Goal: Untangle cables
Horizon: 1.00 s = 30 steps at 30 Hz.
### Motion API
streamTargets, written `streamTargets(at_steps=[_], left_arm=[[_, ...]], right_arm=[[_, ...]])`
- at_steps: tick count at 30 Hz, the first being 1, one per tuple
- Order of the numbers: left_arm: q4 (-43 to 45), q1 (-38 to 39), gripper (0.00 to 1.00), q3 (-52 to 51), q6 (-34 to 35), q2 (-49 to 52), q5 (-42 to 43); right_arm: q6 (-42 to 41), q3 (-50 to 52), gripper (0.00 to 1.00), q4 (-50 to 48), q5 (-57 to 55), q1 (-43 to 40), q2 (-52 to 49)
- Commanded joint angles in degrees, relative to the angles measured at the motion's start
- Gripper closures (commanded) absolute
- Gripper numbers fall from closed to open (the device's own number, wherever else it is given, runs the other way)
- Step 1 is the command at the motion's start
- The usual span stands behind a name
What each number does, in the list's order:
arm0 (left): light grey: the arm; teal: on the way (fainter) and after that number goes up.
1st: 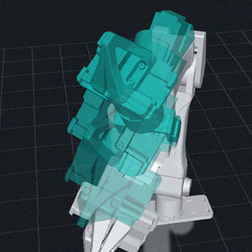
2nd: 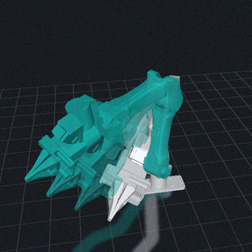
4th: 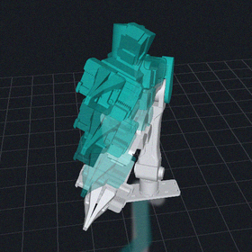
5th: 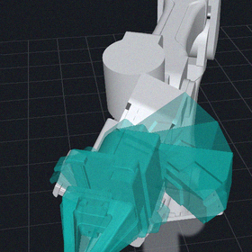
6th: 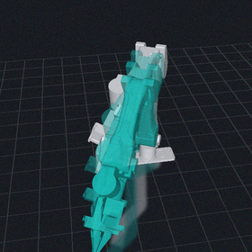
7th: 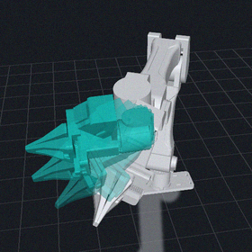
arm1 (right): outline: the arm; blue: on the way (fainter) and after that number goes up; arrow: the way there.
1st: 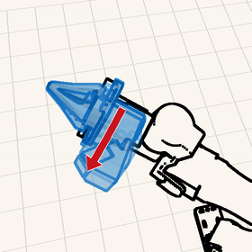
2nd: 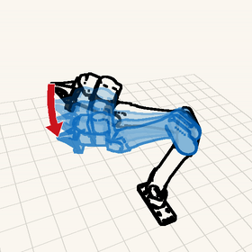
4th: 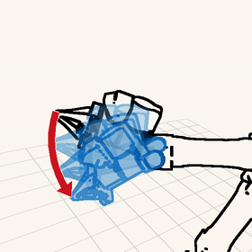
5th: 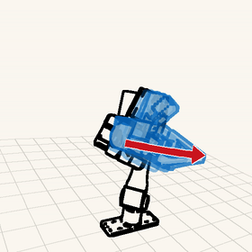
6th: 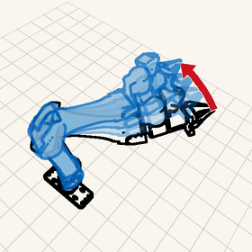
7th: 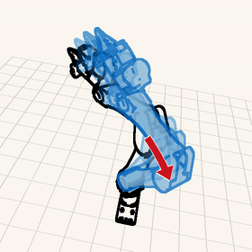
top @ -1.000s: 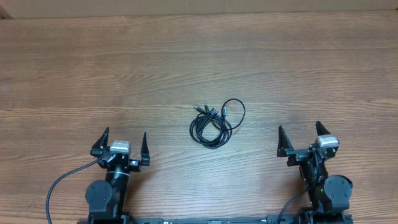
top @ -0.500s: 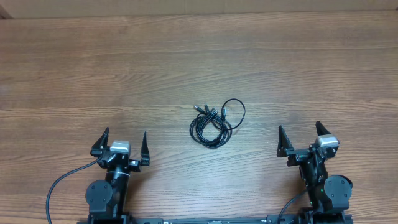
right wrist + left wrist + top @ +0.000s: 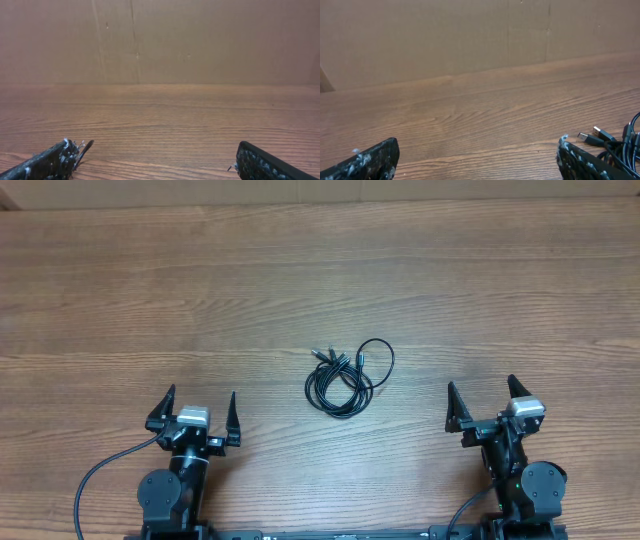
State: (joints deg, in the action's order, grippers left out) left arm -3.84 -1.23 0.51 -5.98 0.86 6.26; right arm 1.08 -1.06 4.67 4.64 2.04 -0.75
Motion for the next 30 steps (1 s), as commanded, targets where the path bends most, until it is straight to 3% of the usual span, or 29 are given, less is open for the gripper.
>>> streamTargets(at_steps=[1,20,23,30], left_arm=[[-0.04,-0.35,0.0,-0.24,0.83,-0.33,0.66],[0.04,-0.35,0.0,-0.24,1.81,-0.33,0.85],[0.04,-0.35,0.0,-0.24,5.79,-0.33,0.81],[-1.4,-0.35,0.0,1.22,7.93,-0.11,0.7]], right_arm=[[0.09,0.57,0.0,-0.26,-0.11,0.52,0.15],[-0.11,0.57,0.0,-1.01,-0.09,0.52,0.15],[-3.08,0.57,0.0,-1.33,-0.31,0.5,0.15],[-8.57,-0.63,0.0,-1.07,-5.27,0.5,-0.22]])
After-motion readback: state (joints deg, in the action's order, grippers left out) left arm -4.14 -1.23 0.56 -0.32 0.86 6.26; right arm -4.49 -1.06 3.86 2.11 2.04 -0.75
